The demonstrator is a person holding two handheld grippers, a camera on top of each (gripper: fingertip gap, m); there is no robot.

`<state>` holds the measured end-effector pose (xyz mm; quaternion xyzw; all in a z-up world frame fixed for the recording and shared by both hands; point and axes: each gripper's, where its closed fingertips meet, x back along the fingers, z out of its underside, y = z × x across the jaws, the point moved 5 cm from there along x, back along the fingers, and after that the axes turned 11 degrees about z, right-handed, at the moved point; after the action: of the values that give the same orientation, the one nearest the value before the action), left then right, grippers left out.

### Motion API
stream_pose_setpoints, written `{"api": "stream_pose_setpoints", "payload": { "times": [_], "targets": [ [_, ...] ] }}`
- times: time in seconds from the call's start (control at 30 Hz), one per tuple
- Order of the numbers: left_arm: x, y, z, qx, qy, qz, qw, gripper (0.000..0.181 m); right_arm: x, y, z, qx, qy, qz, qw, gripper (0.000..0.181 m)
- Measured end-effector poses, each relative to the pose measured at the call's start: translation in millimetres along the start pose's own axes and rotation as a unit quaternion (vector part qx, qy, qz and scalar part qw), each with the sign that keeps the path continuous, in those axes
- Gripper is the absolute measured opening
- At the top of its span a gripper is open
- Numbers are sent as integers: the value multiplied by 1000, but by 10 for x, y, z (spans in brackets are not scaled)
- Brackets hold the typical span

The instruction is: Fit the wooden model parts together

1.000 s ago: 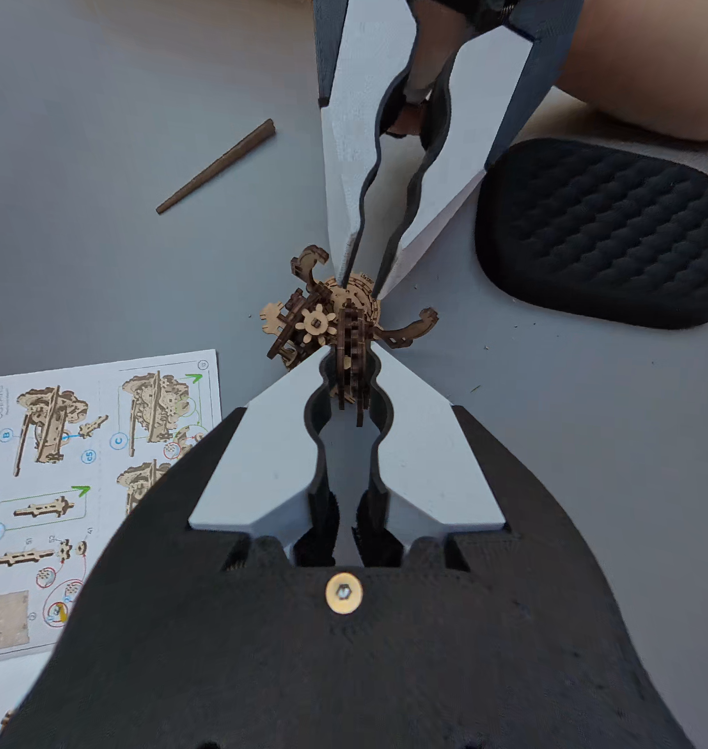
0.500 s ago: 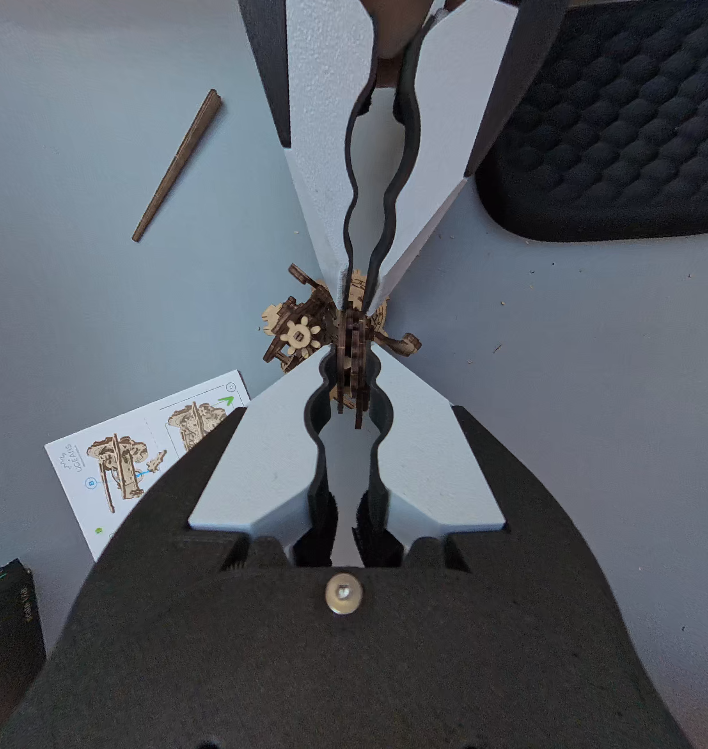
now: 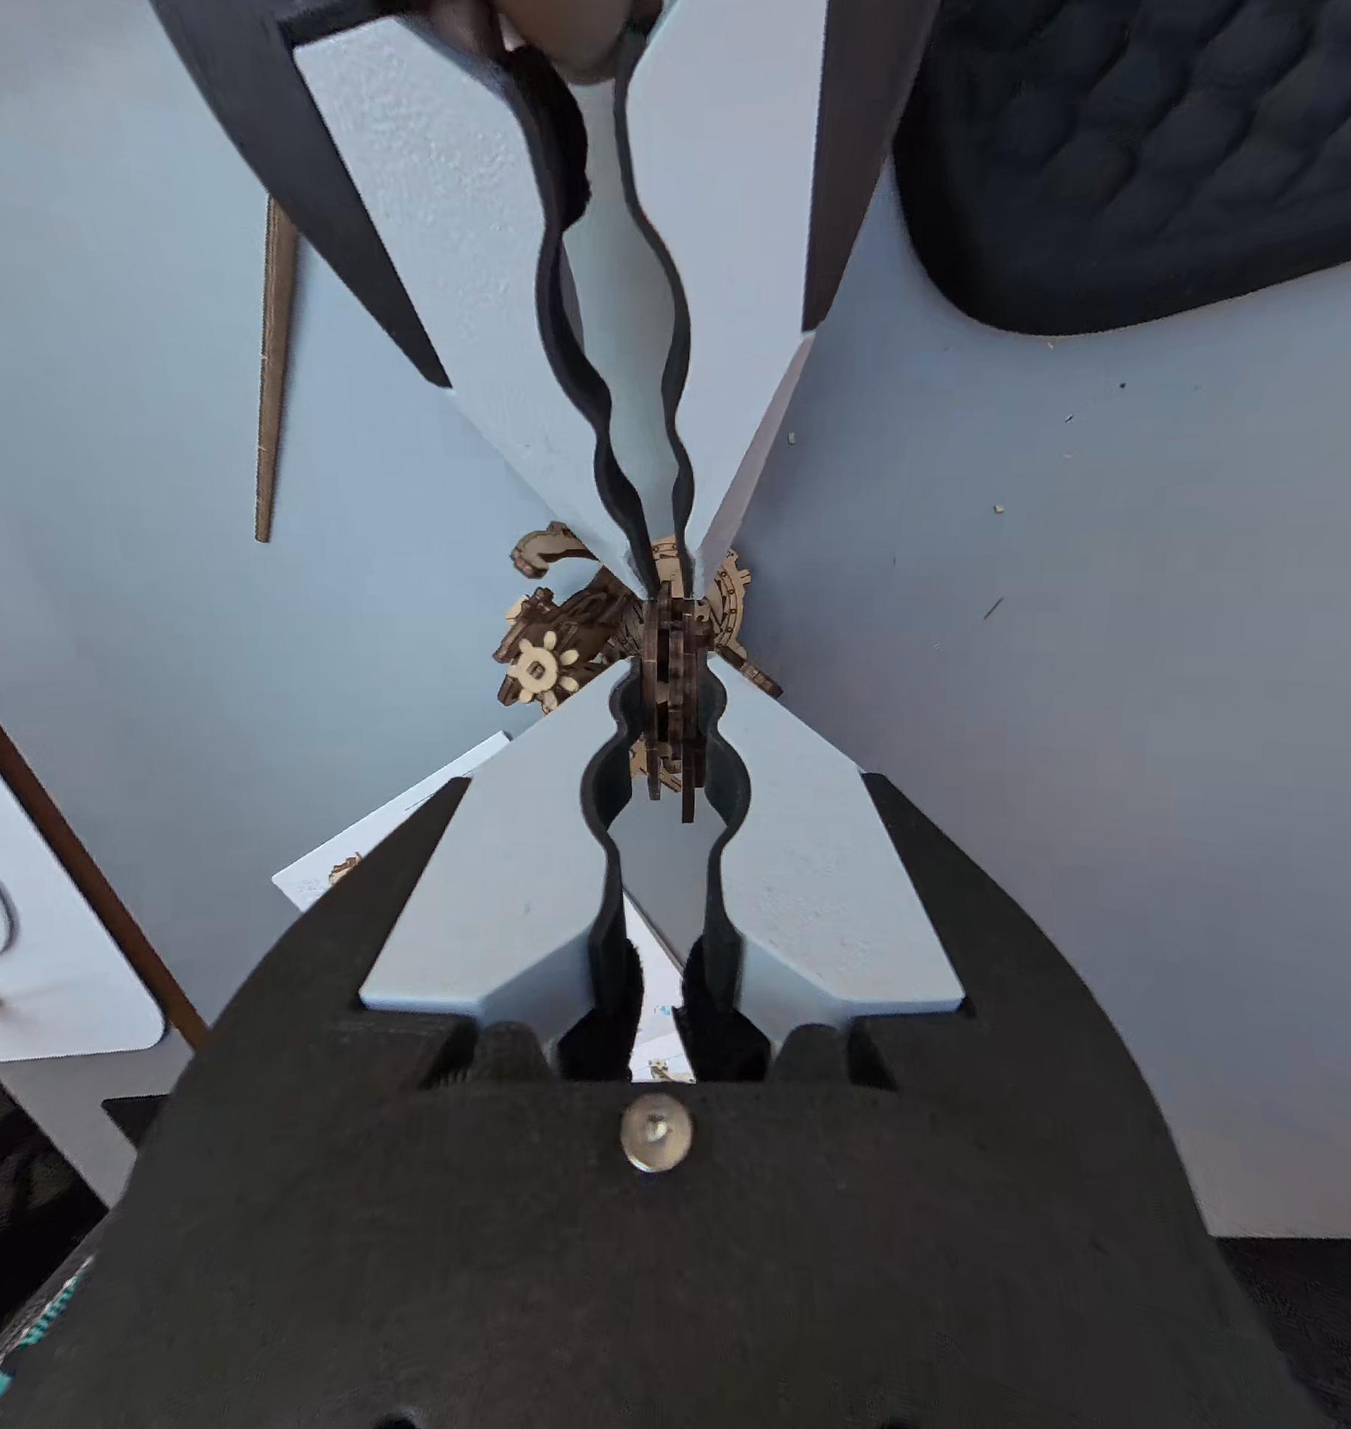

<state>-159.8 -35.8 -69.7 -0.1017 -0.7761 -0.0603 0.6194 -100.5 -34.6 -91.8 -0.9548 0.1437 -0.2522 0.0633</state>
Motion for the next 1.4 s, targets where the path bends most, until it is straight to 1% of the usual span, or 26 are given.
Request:
{"api": "stream_pose_setpoints", "payload": {
  "times": [0.07,0.17,0.6,1.0,1.17,1.2,1.27,1.33,1.4],
  "targets": [
    [-8,-14,-28,-9,21,-7,1000,10,4,4,9,2,-1,-3,1000,5],
    [-12,-23,-62,-24,29,-13,999,10,22,8,19,15,-1,-2,1000,4],
    [-23,-64,-58,-40,29,-31,998,11,27,50,21,30,0,-5,1000,8],
    [-12,-52,-45,-43,31,-33,998,11,54,103,-3,45,6,1,999,23],
    [-10,-42,-34,-44,29,-25,998,11,97,116,-46,39,-5,33,999,30],
    [-9,-39,-35,-44,29,-24,998,11,103,110,-48,32,-7,46,998,34],
    [-11,-34,-38,-47,28,-23,998,11,100,155,-50,26,-1,54,998,46],
    [-12,-27,-39,-51,29,-20,998,11,72,164,-53,26,10,83,996,47],
    [-8,-23,-42,-57,29,-18,998,11,31,207,-64,26,12,92,995,46]
  ]
}}
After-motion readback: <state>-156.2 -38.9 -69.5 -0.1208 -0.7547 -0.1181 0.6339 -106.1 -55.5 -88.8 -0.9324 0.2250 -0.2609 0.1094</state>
